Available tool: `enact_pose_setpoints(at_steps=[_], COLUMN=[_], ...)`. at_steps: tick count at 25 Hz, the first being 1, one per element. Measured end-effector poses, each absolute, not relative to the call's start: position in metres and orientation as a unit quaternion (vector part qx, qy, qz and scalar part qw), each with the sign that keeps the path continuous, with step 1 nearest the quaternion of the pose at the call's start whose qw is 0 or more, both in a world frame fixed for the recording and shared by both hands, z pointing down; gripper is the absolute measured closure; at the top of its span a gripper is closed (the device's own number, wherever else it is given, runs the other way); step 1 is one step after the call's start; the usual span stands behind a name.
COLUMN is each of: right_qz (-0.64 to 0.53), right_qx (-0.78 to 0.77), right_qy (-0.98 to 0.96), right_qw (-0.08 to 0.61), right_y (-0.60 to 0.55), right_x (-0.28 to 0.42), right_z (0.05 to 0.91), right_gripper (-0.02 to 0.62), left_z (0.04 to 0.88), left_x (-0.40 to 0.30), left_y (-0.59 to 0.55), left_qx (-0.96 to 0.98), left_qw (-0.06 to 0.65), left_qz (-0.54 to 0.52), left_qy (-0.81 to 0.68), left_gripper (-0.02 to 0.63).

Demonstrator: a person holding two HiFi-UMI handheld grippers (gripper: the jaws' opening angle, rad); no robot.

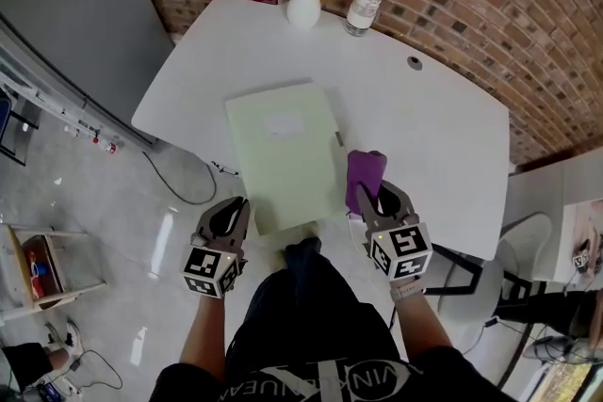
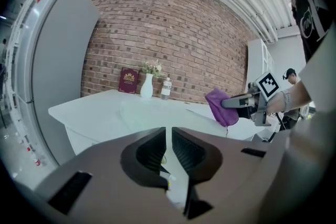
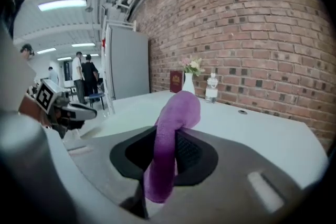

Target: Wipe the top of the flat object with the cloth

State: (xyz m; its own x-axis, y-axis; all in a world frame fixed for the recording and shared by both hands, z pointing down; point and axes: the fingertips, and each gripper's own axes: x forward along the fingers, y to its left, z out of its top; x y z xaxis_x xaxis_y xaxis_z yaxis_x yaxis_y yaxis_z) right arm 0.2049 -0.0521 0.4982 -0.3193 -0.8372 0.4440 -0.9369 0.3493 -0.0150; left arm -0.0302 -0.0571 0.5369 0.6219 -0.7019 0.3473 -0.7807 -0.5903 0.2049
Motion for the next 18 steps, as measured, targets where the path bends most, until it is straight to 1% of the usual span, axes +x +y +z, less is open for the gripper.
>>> enact_pose_setpoints(at_steps=[3, 7, 13, 18], right_qz=[0.133, 0.122, 0.070, 0.006], right_qx=[0.519, 0.457, 0.365, 0.339], right_qy=[-0.833, -0.875, -0.922, -0.933], right_qw=[0.140, 0.105, 0.105, 0.121], right_y=[-0.035, -0.008, 0.036, 0.056], right_x=[0.170, 0.124, 0.057, 0.017], right_z=[0.489, 0.485, 0.496, 0.522], right_gripper=[0.517, 0.517, 0.517, 0.517], left_z=[0.541, 0.545, 0.555, 0.561], left_x=[-0.034, -0.039, -0.044, -0.048], left_y=[-0.038, -0.023, -0.005, -0.003], left_qx=[0.880, 0.876, 0.865, 0.859], left_qw=[0.171, 0.163, 0.170, 0.115], left_qz=[0.125, 0.122, 0.092, 0.088], left_qy=[-0.424, -0.437, -0.463, -0.491], left_gripper=[0.569, 0.569, 0.569, 0.569])
